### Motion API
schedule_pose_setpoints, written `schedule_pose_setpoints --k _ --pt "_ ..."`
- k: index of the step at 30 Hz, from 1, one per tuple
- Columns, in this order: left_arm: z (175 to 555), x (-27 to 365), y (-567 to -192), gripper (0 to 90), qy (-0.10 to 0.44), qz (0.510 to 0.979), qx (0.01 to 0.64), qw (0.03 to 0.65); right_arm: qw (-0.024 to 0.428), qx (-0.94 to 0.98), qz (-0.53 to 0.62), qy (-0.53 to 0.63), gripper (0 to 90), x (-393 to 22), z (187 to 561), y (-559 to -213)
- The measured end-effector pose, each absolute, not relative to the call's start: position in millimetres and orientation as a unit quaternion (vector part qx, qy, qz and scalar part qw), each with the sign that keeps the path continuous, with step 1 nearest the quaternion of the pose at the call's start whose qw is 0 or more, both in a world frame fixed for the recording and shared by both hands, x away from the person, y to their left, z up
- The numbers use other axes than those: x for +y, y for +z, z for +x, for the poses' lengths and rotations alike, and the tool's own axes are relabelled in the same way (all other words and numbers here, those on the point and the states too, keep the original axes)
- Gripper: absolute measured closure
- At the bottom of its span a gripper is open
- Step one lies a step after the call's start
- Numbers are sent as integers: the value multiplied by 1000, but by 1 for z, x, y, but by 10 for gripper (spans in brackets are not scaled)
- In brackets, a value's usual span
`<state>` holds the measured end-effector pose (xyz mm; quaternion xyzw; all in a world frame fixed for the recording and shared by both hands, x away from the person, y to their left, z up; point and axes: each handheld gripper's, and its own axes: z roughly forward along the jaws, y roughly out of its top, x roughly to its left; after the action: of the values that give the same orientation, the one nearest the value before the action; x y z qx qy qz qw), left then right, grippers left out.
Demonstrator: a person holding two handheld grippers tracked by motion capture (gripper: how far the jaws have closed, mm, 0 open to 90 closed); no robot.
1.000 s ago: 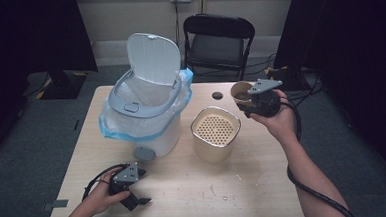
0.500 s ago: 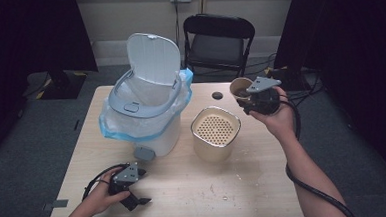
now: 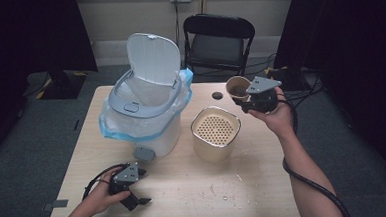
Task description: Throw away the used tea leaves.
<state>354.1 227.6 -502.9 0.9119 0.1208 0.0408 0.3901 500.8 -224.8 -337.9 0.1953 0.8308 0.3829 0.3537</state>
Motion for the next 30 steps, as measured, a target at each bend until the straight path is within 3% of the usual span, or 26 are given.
schedule_pose_setpoints --k 11,30 --pt "354 228 -503 4 40 912 123 389 424 835 139 323 402 -216 500 -342" --pt "355 228 -503 2 47 912 120 388 496 828 73 251 403 -209 490 -330"
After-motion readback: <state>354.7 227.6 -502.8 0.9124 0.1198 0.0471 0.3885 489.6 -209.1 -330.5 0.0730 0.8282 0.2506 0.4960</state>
